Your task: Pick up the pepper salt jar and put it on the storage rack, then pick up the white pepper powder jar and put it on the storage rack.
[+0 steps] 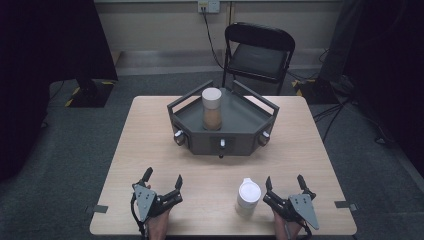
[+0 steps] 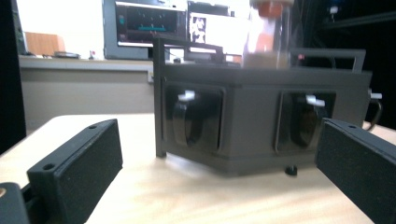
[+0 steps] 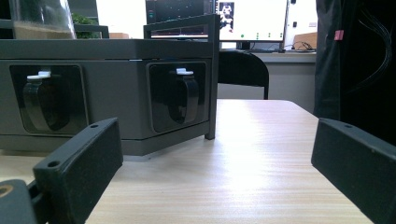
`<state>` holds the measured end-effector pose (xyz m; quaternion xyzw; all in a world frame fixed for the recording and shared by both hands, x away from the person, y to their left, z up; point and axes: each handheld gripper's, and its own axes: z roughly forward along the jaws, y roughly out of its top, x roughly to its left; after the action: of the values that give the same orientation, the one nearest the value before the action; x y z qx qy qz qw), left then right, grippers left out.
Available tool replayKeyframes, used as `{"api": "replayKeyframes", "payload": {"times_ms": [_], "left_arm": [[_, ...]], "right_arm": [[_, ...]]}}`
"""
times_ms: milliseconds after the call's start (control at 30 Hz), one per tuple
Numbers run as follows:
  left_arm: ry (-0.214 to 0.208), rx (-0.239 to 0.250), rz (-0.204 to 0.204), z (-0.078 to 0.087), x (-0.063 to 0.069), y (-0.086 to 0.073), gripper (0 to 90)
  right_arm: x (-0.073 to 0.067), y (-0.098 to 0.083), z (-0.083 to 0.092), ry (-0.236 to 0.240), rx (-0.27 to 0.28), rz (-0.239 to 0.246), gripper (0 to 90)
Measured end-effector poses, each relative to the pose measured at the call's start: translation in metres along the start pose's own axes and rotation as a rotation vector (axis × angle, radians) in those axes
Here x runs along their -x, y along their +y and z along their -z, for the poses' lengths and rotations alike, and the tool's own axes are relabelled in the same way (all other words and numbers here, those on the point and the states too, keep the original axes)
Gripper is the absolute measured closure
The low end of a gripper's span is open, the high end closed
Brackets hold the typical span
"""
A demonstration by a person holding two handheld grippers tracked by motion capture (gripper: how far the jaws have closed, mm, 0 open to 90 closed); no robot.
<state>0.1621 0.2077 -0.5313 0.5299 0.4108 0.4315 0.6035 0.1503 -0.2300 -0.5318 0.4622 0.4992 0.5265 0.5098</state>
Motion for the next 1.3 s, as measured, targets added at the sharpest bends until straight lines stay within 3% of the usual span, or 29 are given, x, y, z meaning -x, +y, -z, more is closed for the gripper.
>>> {"api": "replayKeyframes", "payload": {"times_ms": [367, 1300], "left_arm": [[0.027, -0.013, -0.034, -0.0005, 0.0052, -0.0082, 0.3], [0.057, -0.032, -0.040, -0.0026, 0.0099, -0.0055, 0.3]], "right_arm": [[0.0000, -0.0001, 0.0000, 0.000, 0.000, 0.000, 0.7], [0.0014, 0.0000, 0.0000, 0.007, 0.000, -0.001, 0.8]]}}
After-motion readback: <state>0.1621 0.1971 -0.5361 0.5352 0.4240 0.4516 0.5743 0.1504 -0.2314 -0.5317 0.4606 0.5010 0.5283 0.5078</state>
